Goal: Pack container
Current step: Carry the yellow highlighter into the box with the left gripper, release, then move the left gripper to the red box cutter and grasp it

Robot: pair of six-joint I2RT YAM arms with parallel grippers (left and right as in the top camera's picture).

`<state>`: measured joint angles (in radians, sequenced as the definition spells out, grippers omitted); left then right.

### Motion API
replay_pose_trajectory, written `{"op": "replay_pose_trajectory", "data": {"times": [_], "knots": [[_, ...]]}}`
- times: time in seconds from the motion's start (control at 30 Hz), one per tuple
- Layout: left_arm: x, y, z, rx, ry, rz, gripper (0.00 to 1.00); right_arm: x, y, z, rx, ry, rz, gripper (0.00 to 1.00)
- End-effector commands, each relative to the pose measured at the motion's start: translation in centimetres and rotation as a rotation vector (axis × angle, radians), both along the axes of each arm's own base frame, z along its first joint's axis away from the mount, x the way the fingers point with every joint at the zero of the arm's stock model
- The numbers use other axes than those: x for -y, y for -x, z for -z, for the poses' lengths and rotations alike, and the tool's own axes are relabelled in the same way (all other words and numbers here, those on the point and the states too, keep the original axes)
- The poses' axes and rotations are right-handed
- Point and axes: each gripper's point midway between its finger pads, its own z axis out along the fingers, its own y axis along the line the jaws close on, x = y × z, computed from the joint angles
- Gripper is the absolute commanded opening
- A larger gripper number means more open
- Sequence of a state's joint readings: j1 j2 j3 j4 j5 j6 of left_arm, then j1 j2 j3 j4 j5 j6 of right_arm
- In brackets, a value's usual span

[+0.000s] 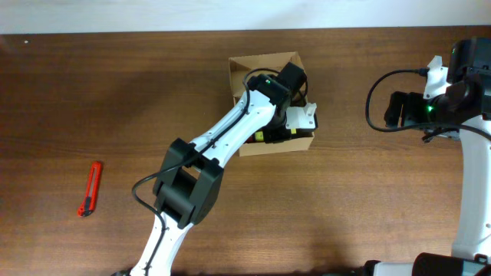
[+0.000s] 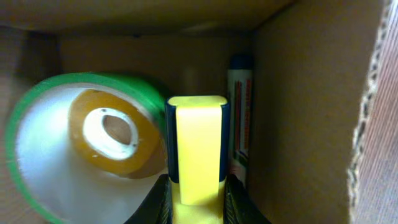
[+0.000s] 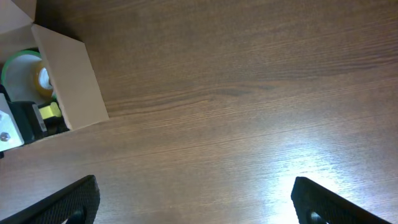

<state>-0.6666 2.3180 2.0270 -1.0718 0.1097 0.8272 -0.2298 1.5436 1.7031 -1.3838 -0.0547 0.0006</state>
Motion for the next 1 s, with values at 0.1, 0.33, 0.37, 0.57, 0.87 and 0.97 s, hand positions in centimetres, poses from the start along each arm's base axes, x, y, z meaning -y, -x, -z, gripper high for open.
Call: {"op": "replay_pose_trajectory", "data": {"times": [0.1,0.33,0.37,0.57,0.87,0.97], "knots": [[0.1,-1.1,0.6,0.019,-0.006,-0.106,0.44,-0.1,0.0,0.2,-0.002,-0.019,0.007,0.99],[1.1,-3.2,-3.8,0.087,0.059,-0.19,0.66,-0.1,0.0,0.2,-0.001,-0.019,0.008,0.99],[1.2,-3.8,-5.0,0.109,0.072,-0.212,0.68,-0.1,0.0,0.2,-0.001,-0.019,0.007,0.99],[0.1,-6.3,-13.0,0.268,0.106,-0.337,0.69,-0.1,0.0,0.2,-0.001,-0.019,0.008,1.0],[-13.3,-7.8,-28.7,0.56,0.196,-0.839,0.69,0.0,-0.1,0.1,0.001,-0.016,0.005,0.99],[-22.4,-6.5,-32.2,0.612,0.224,-1.045,0.69,0.0,0.0,0.2,-0.003,-0.015,0.005,0.99]]}}
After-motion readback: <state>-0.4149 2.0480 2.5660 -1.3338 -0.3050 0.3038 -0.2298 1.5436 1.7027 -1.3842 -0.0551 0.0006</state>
